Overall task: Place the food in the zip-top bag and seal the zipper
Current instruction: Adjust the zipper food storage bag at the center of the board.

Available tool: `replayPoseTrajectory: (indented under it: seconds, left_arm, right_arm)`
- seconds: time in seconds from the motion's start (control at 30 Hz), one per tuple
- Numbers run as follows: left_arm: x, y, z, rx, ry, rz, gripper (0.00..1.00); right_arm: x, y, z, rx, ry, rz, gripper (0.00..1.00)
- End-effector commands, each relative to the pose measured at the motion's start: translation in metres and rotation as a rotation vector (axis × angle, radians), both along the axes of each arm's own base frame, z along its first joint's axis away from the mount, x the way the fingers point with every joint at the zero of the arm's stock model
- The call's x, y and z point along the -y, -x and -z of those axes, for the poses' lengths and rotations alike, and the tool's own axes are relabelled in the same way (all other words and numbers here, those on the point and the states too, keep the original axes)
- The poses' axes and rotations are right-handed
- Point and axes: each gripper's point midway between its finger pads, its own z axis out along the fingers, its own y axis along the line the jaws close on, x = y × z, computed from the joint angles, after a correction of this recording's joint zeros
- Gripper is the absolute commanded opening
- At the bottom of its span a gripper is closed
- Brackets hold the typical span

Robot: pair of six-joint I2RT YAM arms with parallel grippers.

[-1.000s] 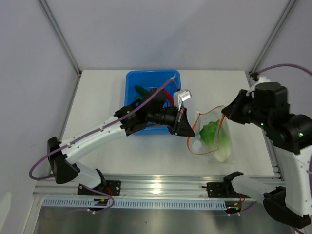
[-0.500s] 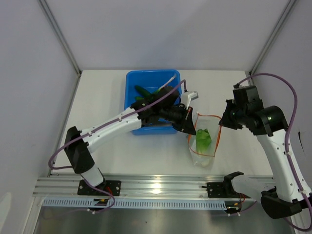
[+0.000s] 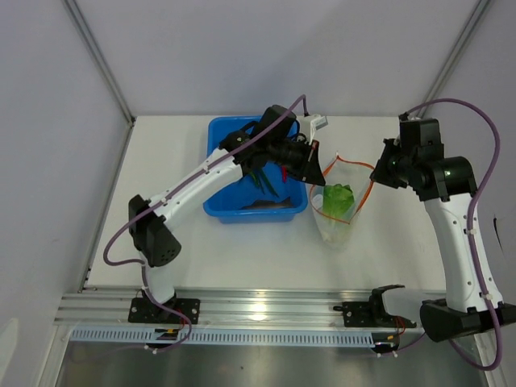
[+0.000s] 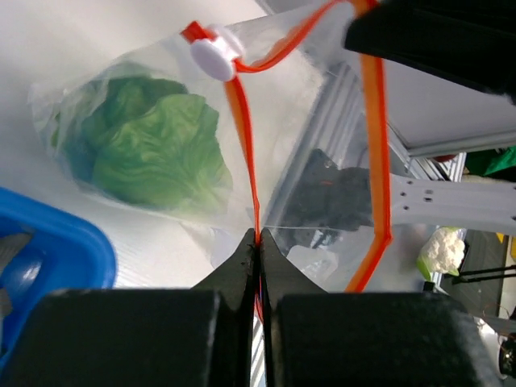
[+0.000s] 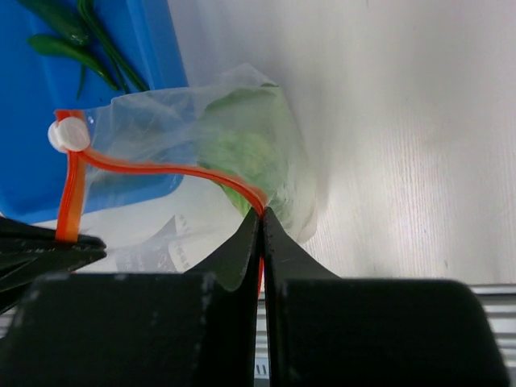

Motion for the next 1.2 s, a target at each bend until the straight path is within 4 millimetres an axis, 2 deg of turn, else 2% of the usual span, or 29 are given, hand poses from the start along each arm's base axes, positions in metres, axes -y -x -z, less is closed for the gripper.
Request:
replayPoseTrajectory:
  seconds: [0.0,0.03,0.1,0.13,0.17,0.2,0.23,0.27,0.3,0.33,0.37,0.4,0.43,0.47,0.53,0.57,0.67,0.7,0.73,0.77,0.83,0.87,0.9,0.97,1.0,1.07,1.17]
  left_arm:
    - [-0.006,-0.025,0.029,-0.069,-0.026,-0.030,0.01]
    - [-0.006,-0.028,0.032,-0.073,-0.030,-0.037,0.00]
    - [-0.009,-0.035,0.044,-0.091,-0.054,-0.062,0.09]
    - [-0.010,-0.038,0.044,-0.082,-0.054,-0.071,0.24]
    - [-0.014,-0.039,0.049,-0.077,-0.064,-0.087,0.31]
    - [-0.014,-0.047,0.043,-0.026,-0.034,-0.105,0.36]
    - [-0.021,-0.046,0.035,0.009,-0.020,-0.128,0.51]
    - [-0.027,-0.051,0.038,0.029,-0.030,-0.164,0.55]
    - [-0.032,-0.056,0.032,0.052,-0.026,-0.189,0.60]
    - [-0.039,-0.055,0.020,0.082,-0.015,-0.213,0.79]
    - [-0.047,-0.063,0.016,0.120,-0.031,-0.272,0.96]
    - [-0.051,-0.064,0.007,0.151,-0.022,-0.290,0.99]
    - [-0.057,-0.066,0.004,0.171,-0.019,-0.316,1.00]
    - [-0.068,-0.066,-0.017,0.226,0.010,-0.363,1.00]
    - [-0.079,-0.071,-0.034,0.278,0.039,-0.429,1.00]
    - [-0.095,-0.077,-0.049,0.317,0.050,-0.517,0.99]
    - [-0.119,-0.099,-0.066,0.356,0.070,-0.650,0.99]
    - [-0.126,-0.109,-0.065,0.350,0.063,-0.688,1.00]
    - [-0.132,-0.115,-0.053,0.305,0.022,-0.705,0.99]
    - [-0.141,-0.139,-0.060,0.261,0.025,-0.765,0.99]
    - [-0.152,-0.162,-0.032,0.141,-0.052,-0.834,1.00]
    - [-0.165,-0.182,-0.025,0.075,-0.116,-0.888,0.99]
    - [-0.177,-0.193,-0.009,0.033,-0.178,-0.954,0.99]
    - [-0.188,-0.210,-0.016,0.026,-0.196,-1.017,0.99]
    - [-0.187,-0.222,0.003,0.005,-0.231,-1.032,1.00]
    - [-0.184,-0.238,-0.002,0.033,-0.184,-1.056,0.99]
    - [-0.185,-0.253,0.004,0.040,-0.164,-1.095,0.98]
  right_arm:
    - [-0.011,-0.021,0.007,0.028,-0.027,-0.044,0.00]
    - [-0.012,-0.024,0.010,0.026,-0.029,-0.047,0.00]
    - [-0.015,-0.031,0.022,-0.001,-0.027,-0.061,0.00]
    - [-0.020,-0.032,0.025,-0.012,-0.041,-0.080,0.00]
    - [-0.024,-0.035,0.027,-0.004,-0.050,-0.090,0.00]
    - [-0.028,-0.035,0.034,-0.019,-0.066,-0.103,0.00]
    - [-0.031,-0.035,0.037,-0.023,-0.074,-0.110,0.00]
    - [-0.034,-0.036,0.039,-0.019,-0.081,-0.118,0.00]
    - [-0.040,-0.036,0.043,-0.027,-0.087,-0.134,0.00]
    - [-0.042,-0.035,0.048,-0.042,-0.087,-0.139,0.00]
    - [-0.044,-0.035,0.050,-0.045,-0.086,-0.145,0.00]
    - [-0.049,-0.034,0.052,-0.053,-0.088,-0.163,0.00]
    - [-0.051,-0.034,0.052,-0.051,-0.087,-0.169,0.00]
    - [-0.053,-0.034,0.051,-0.048,-0.088,-0.175,0.00]
    - [-0.058,-0.034,0.049,-0.037,-0.092,-0.185,0.00]
    - [-0.060,-0.035,0.047,-0.031,-0.095,-0.192,0.00]
    - [-0.065,-0.037,0.048,-0.034,-0.092,-0.208,0.00]
    - [-0.066,-0.039,0.048,-0.037,-0.091,-0.212,0.00]
    - [-0.070,-0.040,0.050,-0.043,-0.088,-0.220,0.00]
    - [-0.071,-0.042,0.047,-0.035,-0.087,-0.221,0.00]
    - [-0.076,-0.044,0.045,-0.031,-0.087,-0.235,0.00]
    - [-0.078,-0.047,0.043,-0.029,-0.087,-0.239,0.00]
    - [-0.080,-0.047,0.042,-0.028,-0.088,-0.242,0.00]
    - [-0.085,-0.049,0.043,-0.032,-0.083,-0.254,0.00]
    - [-0.086,-0.050,0.045,-0.038,-0.082,-0.258,0.00]
    - [-0.090,-0.051,0.048,-0.047,-0.077,-0.267,0.00]
    - [-0.093,-0.051,0.053,-0.064,-0.073,-0.275,0.00]
